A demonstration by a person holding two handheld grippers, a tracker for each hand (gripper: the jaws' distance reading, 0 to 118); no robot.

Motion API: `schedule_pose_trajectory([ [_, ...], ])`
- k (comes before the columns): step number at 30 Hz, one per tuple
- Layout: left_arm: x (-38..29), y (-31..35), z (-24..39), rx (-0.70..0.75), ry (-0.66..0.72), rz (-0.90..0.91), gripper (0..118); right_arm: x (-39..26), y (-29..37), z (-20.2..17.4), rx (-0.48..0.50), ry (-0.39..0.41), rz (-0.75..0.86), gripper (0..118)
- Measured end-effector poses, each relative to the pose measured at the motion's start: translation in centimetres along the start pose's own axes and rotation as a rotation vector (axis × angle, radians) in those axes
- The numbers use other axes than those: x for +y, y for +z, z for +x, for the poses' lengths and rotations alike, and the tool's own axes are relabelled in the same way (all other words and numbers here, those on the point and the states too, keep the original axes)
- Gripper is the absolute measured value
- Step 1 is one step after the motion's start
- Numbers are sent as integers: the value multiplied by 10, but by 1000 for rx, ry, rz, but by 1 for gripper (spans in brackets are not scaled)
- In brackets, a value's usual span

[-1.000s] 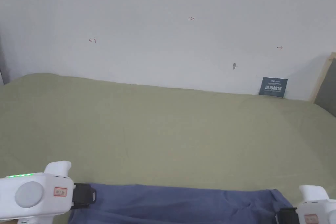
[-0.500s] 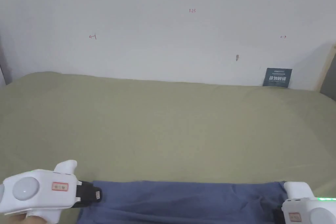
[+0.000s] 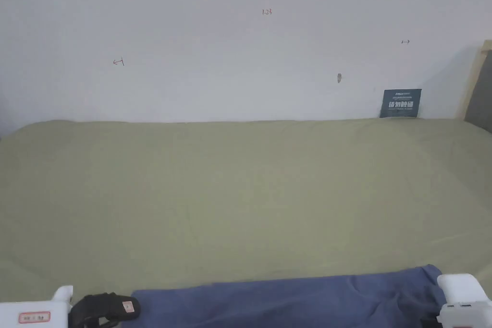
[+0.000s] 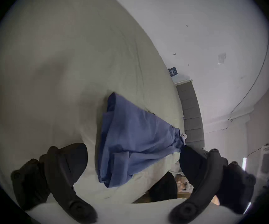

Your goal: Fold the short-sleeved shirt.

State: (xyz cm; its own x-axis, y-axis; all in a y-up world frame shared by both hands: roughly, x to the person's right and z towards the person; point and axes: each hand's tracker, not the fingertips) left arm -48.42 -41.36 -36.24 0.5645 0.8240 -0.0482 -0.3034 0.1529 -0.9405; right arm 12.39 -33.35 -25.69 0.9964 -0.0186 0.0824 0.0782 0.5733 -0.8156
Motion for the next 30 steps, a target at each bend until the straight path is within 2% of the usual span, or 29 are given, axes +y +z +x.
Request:
schedule_pose_trajectory([
  [3, -8, -9, 2, -42, -70, 47, 117, 2, 0, -1, 9, -6, -3, 7],
  [6, 1, -10, -11, -37, -56, 50, 115, 3, -1, -6, 5, 23, -6, 7],
  [7, 2, -9, -12, -51, -53, 60, 110, 3, -2, -7, -4, 33, -7, 7],
  [8, 2, -9, -12, -80, -48, 69, 92, 2, -3, -7, -6, 39, -7, 7],
  [9, 1, -12, -11, -71, -50, 63, 36, 2, -3, -7, -3, 38, -8, 7],
  [10, 4, -15, -11, 1, -74, 51, 7, 1, -3, -7, 1, 36, -8, 7],
  [11, 4, -18, -7, 118, -134, 55, 7, 0, -4, -7, 7, 28, -9, 7],
  [12, 4, -18, -6, 141, -154, 60, 7, 0, -4, -5, 13, 21, -13, 7],
  [14, 1, -13, -3, 45, -102, 76, 7, -2, -3, -5, 15, 19, -14, 7],
  [16, 4, -4, 10, 47, -124, 155, 7, -2, -1, -3, 15, 27, -10, 7],
  [19, -2, 8, 55, 39, -190, 180, 7, 2, -1, -1, 12, 34, -7, 7],
  [22, -7, 4, 110, -5, -342, 176, 7, 8, 0, -2, 16, 33, 10, 7],
  [27, -26, -54, 195, -50, -487, 104, 7, 10, 2, -4, 34, 11, 36, 7],
  [30, -36, -111, 220, -28, -548, 8, 7, 8, 2, -4, 33, 7, 32, 7],
])
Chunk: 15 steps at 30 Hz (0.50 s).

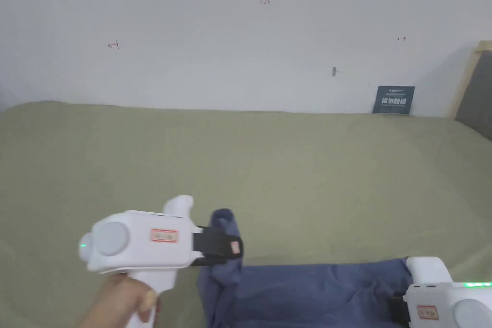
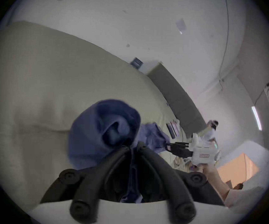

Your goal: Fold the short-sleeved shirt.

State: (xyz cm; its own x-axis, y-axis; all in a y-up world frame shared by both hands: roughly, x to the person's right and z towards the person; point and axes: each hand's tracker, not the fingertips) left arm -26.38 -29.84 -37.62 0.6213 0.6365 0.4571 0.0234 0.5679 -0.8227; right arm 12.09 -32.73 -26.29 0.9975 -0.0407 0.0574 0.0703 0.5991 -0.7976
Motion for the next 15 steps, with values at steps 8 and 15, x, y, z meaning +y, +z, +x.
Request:
schedule_pose_trajectory([
  [8, -28, -109, 30, 65, 9, -149, 7, -3, -3, 11, 5, -25, -4, 7],
  [15, -43, -108, 10, -69, 172, -120, 104, -4, -7, 14, 8, -34, -16, 7],
])
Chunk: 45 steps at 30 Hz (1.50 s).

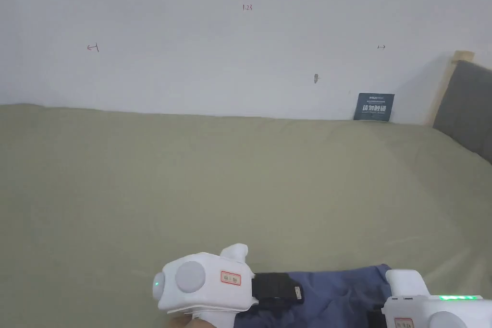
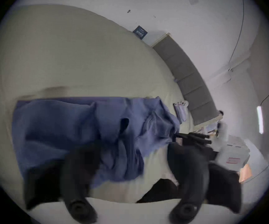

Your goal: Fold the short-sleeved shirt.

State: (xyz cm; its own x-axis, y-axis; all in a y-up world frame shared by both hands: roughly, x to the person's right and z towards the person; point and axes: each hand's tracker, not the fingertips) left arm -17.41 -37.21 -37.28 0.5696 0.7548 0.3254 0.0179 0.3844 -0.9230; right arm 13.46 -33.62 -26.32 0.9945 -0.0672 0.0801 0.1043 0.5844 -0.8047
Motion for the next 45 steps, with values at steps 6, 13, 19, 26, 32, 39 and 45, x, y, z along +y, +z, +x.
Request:
schedule_pose_trajectory([
  [6, -2, 43, -27, -9, 94, 197, 100, -3, 6, 0, 7, 3, 9, 7],
  [13, -22, 6, -51, 5, 154, 95, 9, -5, 15, 6, 15, -15, 30, 7],
  [19, -53, -62, -44, 56, 104, -10, 5, -3, 17, 8, 4, -5, 41, 7],
  [26, -50, -46, -43, 8, 169, 47, 2, -5, 8, -2, 8, 17, 20, 7],
  [32, -31, 34, -58, -33, 146, 156, 2, 0, 9, -12, 28, 36, 24, 7],
  [39, -18, 95, -101, 58, 140, 145, 0, 4, 9, -22, 41, 59, 31, 7],
  [45, -13, 98, -120, 47, 149, 131, 3, 3, 6, -23, 41, 67, 18, 7],
])
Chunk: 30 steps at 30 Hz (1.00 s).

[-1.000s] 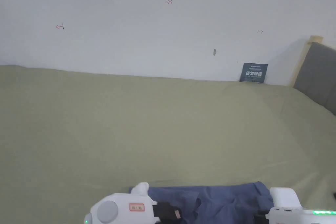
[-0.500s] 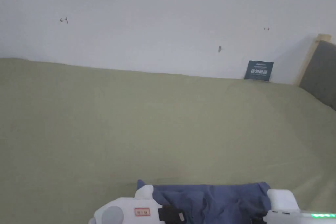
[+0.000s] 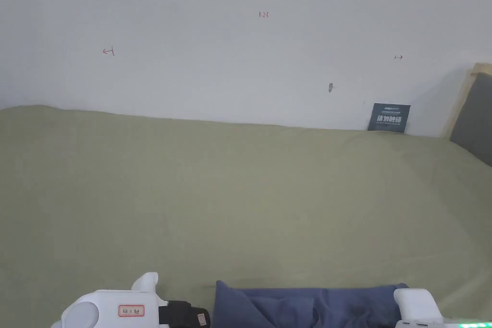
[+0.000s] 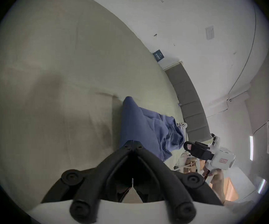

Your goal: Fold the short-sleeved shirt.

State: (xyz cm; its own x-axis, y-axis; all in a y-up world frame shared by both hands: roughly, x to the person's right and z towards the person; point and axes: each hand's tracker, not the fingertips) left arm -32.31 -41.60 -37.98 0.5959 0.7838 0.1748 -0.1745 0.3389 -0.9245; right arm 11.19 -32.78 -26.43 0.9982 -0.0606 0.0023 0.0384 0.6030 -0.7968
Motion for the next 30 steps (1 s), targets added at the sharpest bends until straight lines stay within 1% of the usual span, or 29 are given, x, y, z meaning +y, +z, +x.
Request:
schedule_pose_trajectory([
  [1, 0, -1, -3, -5, -5, 5, 20, 0, 0, 0, 1, 1, 0, 7],
  [2, 0, -4, -5, -12, -6, 21, 58, -1, 0, 1, 2, -1, -1, 7],
  [3, 1, -9, -7, -16, 10, 17, 106, -1, 1, 1, 2, -1, -3, 7],
  [4, 0, -14, -11, -55, 53, 16, 117, -1, 1, 2, 0, -1, -4, 7],
  [6, 0, -25, -17, -151, 112, 27, 116, -2, 1, 5, -6, -8, -5, 7],
  [8, -1, -38, -18, -174, 136, 30, 115, -2, 1, 9, -4, -20, -5, 7],
  [10, -2, -49, -14, -232, 134, 41, 114, -3, 2, 12, -9, -26, -9, 7],
  [11, -2, -55, -13, -251, 154, 13, 110, -4, 2, 14, -13, -25, -9, 7],
  [12, -5, -60, -11, -254, 174, -6, 92, -5, 3, 16, -17, -24, -11, 7],
  [13, -7, -65, -9, -231, 189, -39, 70, -6, 3, 18, -21, -29, -13, 7],
  [14, -9, -69, -7, -159, 161, -59, 40, -6, 3, 20, -21, -35, -14, 7],
  [15, -12, -71, -6, -89, 98, -42, 18, -7, 4, 22, -20, -42, -14, 7],
  [16, -16, -71, -7, -65, 82, -38, 18, -8, 5, 24, -24, -48, -13, 7],
  [17, -18, -68, -14, -140, 151, -13, 18, -8, 5, 26, -28, -53, -13, 7],
  [18, -19, -65, -20, -195, 254, 13, 18, -9, 6, 28, -31, -59, -13, 7],
  [19, -19, -62, -22, -187, 284, 41, 18, -9, 6, 29, -33, -61, -13, 7],
  [21, -17, -52, -31, -170, 299, 94, 16, -9, 6, 31, -36, -67, -14, 7],
  [23, -17, -42, -37, -196, 324, 101, 15, -9, 7, 30, -37, -69, -12, 7],
  [25, -16, -32, -35, -208, 311, 100, 15, -8, 11, 29, -32, -74, -2, 7],
  [27, -13, -16, -29, -175, 255, 117, 15, -7, 14, 28, -27, -77, 4, 7],
  [29, -6, 3, -27, -165, 253, 122, 15, -6, 15, 26, -29, -69, 7, 7],
  [30, -2, 18, -26, -126, 234, 132, 15, -4, 16, 25, -31, -62, 8, 7],
])
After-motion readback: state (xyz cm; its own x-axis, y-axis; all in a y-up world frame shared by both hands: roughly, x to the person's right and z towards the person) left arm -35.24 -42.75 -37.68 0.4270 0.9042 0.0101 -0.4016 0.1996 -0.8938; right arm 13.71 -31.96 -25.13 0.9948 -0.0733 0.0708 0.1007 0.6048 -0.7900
